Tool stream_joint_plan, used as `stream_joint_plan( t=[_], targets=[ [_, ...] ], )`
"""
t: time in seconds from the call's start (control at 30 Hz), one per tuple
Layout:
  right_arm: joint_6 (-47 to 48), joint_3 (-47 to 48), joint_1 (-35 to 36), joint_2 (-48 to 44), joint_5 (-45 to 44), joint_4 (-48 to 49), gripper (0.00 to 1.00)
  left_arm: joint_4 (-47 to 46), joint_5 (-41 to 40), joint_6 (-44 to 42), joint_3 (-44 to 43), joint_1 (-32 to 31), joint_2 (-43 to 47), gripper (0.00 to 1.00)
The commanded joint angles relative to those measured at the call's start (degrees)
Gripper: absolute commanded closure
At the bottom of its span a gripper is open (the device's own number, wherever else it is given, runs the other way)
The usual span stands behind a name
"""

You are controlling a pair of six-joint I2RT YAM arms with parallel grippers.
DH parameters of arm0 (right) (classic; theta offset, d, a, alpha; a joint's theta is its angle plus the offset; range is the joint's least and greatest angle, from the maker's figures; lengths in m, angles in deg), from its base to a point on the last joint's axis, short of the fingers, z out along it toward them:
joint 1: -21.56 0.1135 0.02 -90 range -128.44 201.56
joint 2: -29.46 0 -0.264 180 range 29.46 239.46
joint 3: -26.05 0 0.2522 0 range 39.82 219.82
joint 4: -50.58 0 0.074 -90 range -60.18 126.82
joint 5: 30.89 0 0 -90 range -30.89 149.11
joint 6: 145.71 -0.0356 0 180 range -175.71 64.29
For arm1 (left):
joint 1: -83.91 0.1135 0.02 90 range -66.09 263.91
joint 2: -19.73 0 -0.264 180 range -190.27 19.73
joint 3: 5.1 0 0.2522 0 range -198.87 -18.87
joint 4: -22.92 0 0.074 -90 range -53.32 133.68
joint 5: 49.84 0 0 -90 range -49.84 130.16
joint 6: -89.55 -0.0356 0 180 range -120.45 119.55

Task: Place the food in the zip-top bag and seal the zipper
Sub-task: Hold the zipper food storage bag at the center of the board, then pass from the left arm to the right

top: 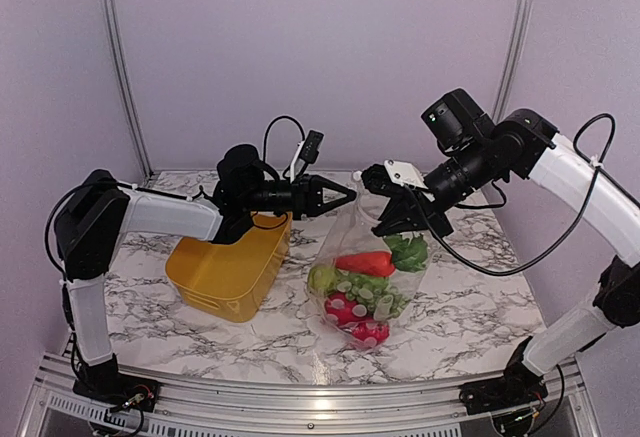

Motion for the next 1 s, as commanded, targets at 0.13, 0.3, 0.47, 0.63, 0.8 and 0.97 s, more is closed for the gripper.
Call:
stream_joint_plan(
  t=[0.13,0.3,0.47,0.63,0.8,0.97],
  targets=[
    [0.91,1.11,-5.8,1.2,-0.04,-0.68,1.0,-1.62,-3.91,-3.09,4.79,1.54,8.28,1.0],
    [2.36,1.61,-12.55,1.57,-0.53,0.47,1.0,5.17,-16.98,-9.81,10.23,1.54,15.89,1.0],
    [2.36,0.93,-17.64,2.78,-0.63,2.44,1.0,1.57,-26.82,-9.59,14.57,0.73,18.45,1.0],
    [-1.71,6.18,-17.43,4.14,5.3,3.43,0.83,1.71,-31.01,-11.71,15.47,-1.97,18.24,1.0],
    [-5.7,8.87,-12.51,3.78,6.96,8.09,0.71,2.58,-36.16,-13.87,15.9,-5.34,18.41,1.0],
    [-11.15,11.42,-5.9,7.33,2.17,13.37,0.65,5.91,-41.59,-18.23,15.35,-9.05,20.35,1.0]
  ],
)
